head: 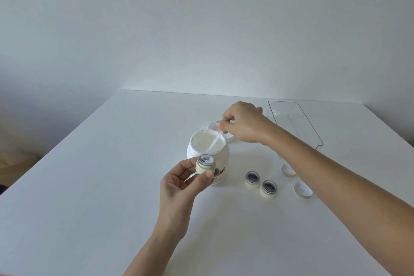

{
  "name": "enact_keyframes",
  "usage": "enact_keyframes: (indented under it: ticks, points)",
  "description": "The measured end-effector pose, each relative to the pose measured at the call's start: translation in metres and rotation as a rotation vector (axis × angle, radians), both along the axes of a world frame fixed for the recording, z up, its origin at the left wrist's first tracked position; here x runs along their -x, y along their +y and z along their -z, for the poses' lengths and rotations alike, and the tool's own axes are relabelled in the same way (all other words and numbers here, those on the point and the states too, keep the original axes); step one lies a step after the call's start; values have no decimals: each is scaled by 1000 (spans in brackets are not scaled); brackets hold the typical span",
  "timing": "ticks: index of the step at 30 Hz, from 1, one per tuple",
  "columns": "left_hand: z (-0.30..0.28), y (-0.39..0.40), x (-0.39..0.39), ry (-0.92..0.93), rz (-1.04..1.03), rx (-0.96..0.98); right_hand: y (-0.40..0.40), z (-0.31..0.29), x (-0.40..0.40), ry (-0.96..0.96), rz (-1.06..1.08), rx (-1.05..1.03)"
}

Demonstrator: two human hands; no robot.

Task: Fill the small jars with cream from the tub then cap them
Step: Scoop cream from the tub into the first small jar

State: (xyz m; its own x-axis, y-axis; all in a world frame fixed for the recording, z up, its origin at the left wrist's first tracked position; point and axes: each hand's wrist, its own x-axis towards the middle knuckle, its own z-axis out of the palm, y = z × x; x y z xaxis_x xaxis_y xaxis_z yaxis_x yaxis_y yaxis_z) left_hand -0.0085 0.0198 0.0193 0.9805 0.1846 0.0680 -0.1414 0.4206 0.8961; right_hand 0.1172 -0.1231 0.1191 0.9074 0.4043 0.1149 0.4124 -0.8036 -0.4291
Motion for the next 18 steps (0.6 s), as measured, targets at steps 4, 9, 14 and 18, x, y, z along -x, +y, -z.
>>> enact_keyframes:
  ticks: [4,9,14,18]
  points:
    - [0,-1,0,0,5,2,-13,2,-3,168,108,-198]
    - [0,0,-1,5,0,-12,-25,-1,-7,298,154,-402]
    - [-1,0,-1,2,-4,-5,-32,-5,-5,391,111,-527]
    - [-1,1,-1,3,-9,-7,-31,-6,6,412,67,-497]
